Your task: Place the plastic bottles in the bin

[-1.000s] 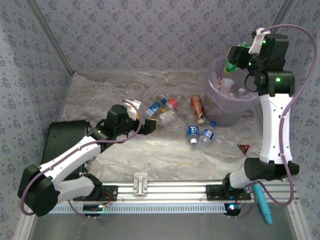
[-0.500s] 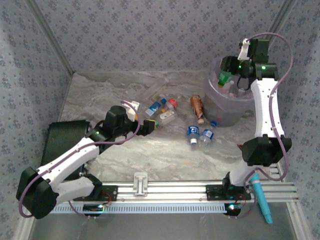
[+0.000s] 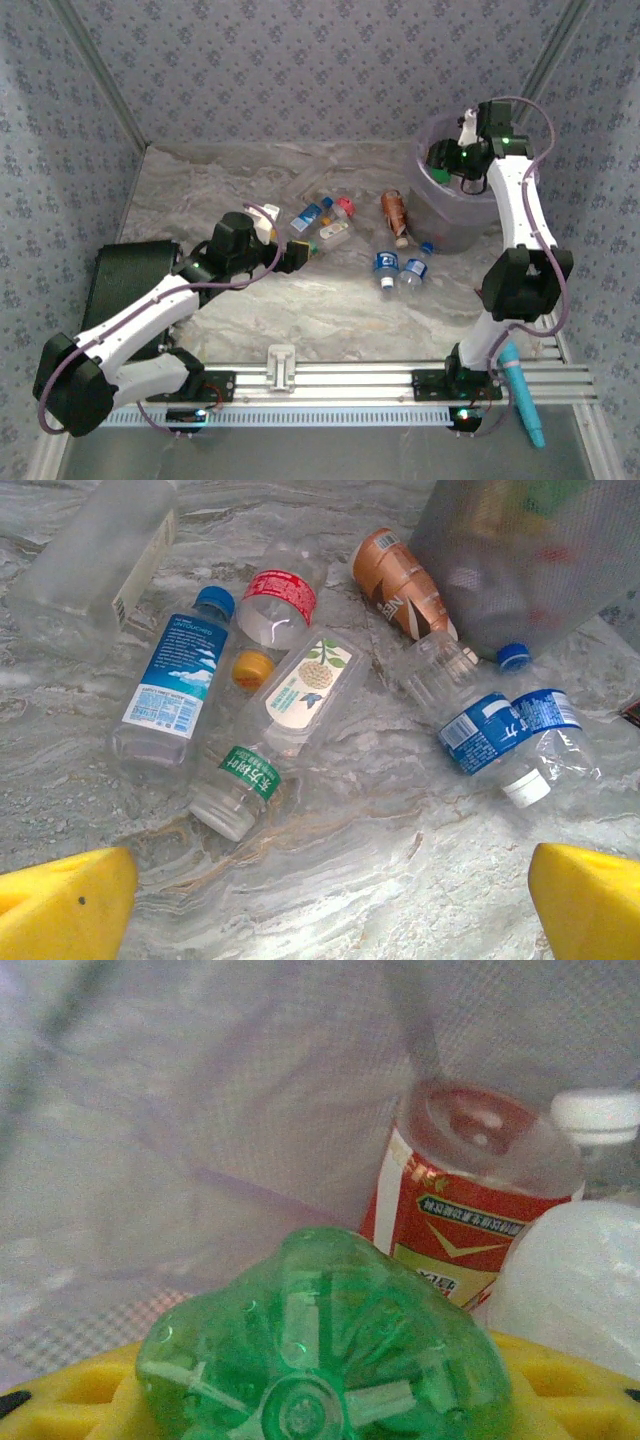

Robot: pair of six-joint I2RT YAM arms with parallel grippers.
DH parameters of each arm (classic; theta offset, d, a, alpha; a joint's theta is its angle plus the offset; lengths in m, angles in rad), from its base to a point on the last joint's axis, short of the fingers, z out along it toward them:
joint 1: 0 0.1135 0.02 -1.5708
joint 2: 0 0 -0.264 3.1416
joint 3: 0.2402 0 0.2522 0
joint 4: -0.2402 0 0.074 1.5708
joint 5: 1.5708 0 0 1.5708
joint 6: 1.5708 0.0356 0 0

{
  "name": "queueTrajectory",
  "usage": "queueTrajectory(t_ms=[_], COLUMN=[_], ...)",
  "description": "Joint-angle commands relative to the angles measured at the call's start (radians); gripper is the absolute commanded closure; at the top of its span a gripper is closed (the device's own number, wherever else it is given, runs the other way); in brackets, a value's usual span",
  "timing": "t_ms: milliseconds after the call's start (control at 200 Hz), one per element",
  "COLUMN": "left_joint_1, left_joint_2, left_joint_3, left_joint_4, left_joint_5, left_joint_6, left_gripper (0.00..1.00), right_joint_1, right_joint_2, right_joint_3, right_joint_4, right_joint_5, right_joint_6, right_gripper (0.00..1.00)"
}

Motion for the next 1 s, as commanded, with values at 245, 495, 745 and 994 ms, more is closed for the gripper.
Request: queueTrajectory(t_ms=[245,495,745,994], left_joint_1=[-0.002,0.014,0.099,0.168], left_joint_2=[0.051,0.098,0.199,0.392], left_joint_3=[0.057,0.098,0.187,0.375], left_joint_4=[-0.041,-0.057,-0.085,-0.166], left_joint_5=[-0.012,-0.019,-0.003,0.021], left_joint_6=[0.03,0.049,0.098,0.212], left_gripper=[0.0,0.0,0.0,0.0], right_joint_1=[-0.017,-0.029,-0.06,-0.086], right_joint_2=[0.026,-0.015,-0.08,-0.186], right_joint_3=[-0.009,0.089,0.116,0.146], right_joint_4=[-0.012,-0.112,-0.157,-0.221], right_joint_5=[-0.038,0.031,0.053,0.062], right_joint_6=[0.012,-0.007,0.015,0.011], right_gripper=[0.39,0.21,0.17,0.15])
